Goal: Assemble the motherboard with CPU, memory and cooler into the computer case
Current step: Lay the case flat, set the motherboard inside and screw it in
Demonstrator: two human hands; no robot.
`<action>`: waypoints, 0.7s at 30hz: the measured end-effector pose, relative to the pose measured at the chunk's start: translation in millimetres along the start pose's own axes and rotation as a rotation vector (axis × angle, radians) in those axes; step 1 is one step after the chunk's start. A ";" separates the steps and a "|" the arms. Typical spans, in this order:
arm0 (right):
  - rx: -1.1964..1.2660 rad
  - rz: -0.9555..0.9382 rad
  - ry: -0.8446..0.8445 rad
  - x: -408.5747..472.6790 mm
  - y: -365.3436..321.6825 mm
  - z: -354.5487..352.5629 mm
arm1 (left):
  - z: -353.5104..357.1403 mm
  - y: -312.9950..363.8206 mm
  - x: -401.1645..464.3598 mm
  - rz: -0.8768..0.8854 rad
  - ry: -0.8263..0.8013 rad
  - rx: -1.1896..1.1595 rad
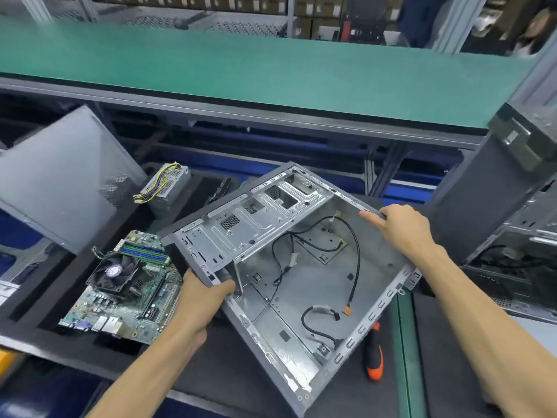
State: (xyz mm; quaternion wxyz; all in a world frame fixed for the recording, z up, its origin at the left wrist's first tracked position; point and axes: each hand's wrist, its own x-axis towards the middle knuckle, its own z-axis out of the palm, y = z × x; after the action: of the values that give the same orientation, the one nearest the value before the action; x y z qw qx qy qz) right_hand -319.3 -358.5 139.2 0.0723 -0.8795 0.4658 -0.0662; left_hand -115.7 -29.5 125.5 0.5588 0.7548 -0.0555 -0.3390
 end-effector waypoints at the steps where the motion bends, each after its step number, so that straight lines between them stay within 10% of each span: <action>1: 0.006 0.018 0.007 -6.6 -0.4 0.9 | -2.9 2.6 4.1 0.028 0.010 0.018; 21: -0.012 0.321 0.083 -81.8 -62.7 -6.0 | -42.2 76.9 135.4 0.188 -0.195 0.261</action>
State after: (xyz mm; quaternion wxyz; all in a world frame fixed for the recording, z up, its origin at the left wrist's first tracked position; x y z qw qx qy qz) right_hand -315.2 -256.2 152.9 0.0574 -0.7907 0.6032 -0.0874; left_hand 34.7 -86.6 138.6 0.4775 0.7758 -0.2230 -0.3469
